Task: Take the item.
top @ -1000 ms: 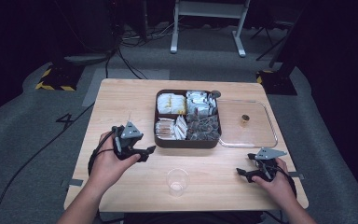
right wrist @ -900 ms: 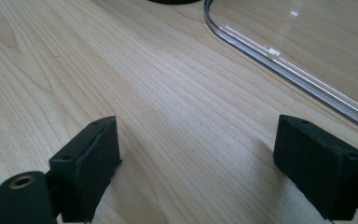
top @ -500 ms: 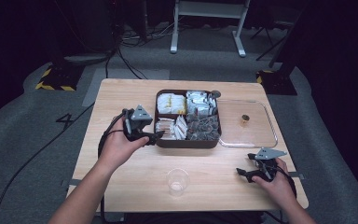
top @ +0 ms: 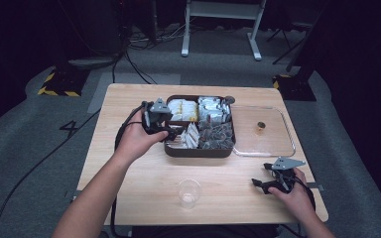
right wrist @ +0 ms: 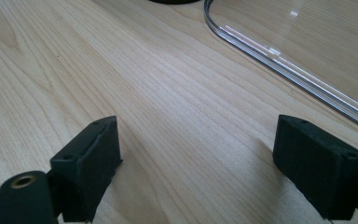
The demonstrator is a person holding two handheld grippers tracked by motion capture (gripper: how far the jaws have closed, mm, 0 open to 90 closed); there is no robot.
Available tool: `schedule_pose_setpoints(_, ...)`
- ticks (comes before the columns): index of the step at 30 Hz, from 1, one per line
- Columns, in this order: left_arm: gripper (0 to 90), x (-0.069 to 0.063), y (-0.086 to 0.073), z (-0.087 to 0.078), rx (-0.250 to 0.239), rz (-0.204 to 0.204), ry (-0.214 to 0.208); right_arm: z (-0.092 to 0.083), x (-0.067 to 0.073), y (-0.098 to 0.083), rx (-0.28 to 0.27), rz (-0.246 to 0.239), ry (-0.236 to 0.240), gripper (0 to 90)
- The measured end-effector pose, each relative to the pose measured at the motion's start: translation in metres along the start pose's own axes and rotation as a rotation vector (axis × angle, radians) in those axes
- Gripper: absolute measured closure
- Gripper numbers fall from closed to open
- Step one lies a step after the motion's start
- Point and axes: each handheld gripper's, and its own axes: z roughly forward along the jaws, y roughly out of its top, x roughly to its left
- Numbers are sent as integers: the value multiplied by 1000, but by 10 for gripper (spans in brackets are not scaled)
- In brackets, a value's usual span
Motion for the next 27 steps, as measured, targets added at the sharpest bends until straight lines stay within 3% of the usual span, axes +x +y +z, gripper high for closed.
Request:
schedule_pose_setpoints(12, 347, 19, 21, 33, -9, -15, 4, 0, 0, 0, 0, 0, 0, 151)
schedule_pose_setpoints(19, 337, 25, 31, 52, 9, 5, 15, 0, 0, 0, 0, 0, 0, 151)
schedule_pose_setpoints(24, 336, 31, 34, 67, 26, -6, 17, 0, 0, 0, 0, 0, 0, 151)
schedule_pose_setpoints(27, 337, 36, 34, 81, 34, -35, 23, 0, 0, 0, 0, 0, 0, 151)
